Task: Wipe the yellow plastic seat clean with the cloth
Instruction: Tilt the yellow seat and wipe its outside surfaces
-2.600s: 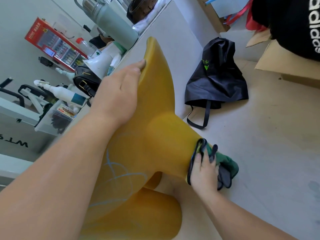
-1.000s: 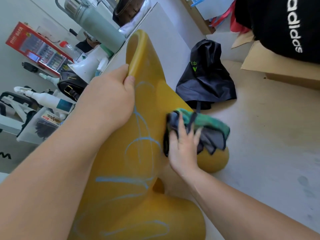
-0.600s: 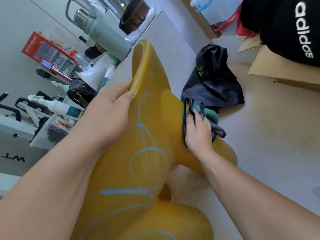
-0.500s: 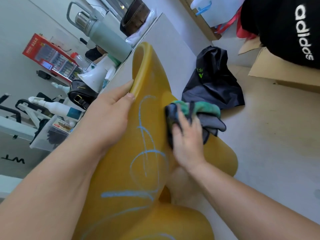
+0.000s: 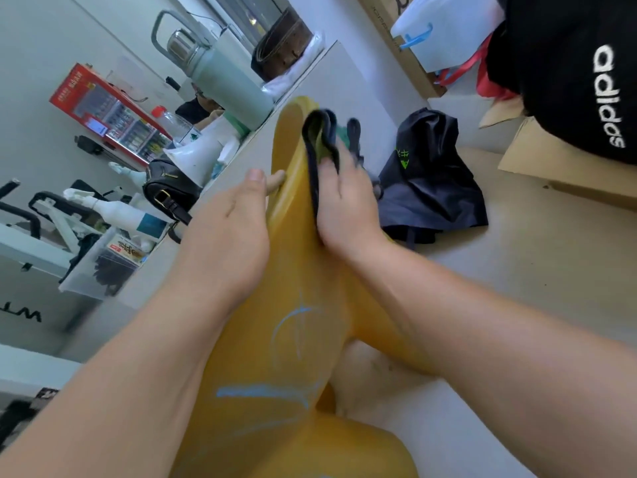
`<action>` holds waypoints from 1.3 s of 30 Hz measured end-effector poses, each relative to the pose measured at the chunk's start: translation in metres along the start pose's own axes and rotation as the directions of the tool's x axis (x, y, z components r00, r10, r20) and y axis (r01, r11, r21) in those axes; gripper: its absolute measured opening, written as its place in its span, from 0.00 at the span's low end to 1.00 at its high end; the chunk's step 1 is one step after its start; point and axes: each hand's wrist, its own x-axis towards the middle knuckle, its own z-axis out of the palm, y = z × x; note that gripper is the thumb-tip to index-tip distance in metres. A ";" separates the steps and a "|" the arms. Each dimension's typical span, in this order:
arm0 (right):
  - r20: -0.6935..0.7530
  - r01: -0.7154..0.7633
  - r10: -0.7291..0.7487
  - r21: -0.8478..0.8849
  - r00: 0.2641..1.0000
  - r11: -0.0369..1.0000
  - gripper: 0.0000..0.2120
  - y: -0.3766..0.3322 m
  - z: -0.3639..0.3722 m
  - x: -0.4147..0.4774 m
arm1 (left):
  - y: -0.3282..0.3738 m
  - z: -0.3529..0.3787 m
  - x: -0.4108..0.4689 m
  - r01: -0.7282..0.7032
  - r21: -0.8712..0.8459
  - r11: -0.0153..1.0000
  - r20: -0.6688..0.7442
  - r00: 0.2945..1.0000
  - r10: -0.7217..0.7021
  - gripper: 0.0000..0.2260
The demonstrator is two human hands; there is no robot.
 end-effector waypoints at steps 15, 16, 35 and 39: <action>0.185 -0.158 0.142 0.073 0.972 0.985 0.14 -0.021 0.000 0.112 | -0.001 -0.003 0.000 -0.098 0.046 0.994 0.022 0.995 0.098 0.22; 0.181 -0.171 0.154 0.083 0.971 0.982 0.15 -0.020 0.001 0.111 | 0.000 -0.003 0.000 -0.098 0.048 0.994 0.027 0.995 0.096 0.22; 0.046 -0.337 0.338 -0.018 0.940 0.941 0.22 0.035 -0.007 0.019 | -0.001 -0.003 -0.002 -0.086 0.081 0.993 0.070 0.994 0.080 0.19; -0.085 -0.307 0.299 -0.103 0.950 0.946 0.24 0.070 -0.007 -0.046 | 0.002 0.001 -0.006 -0.174 0.320 0.931 0.063 0.985 0.162 0.21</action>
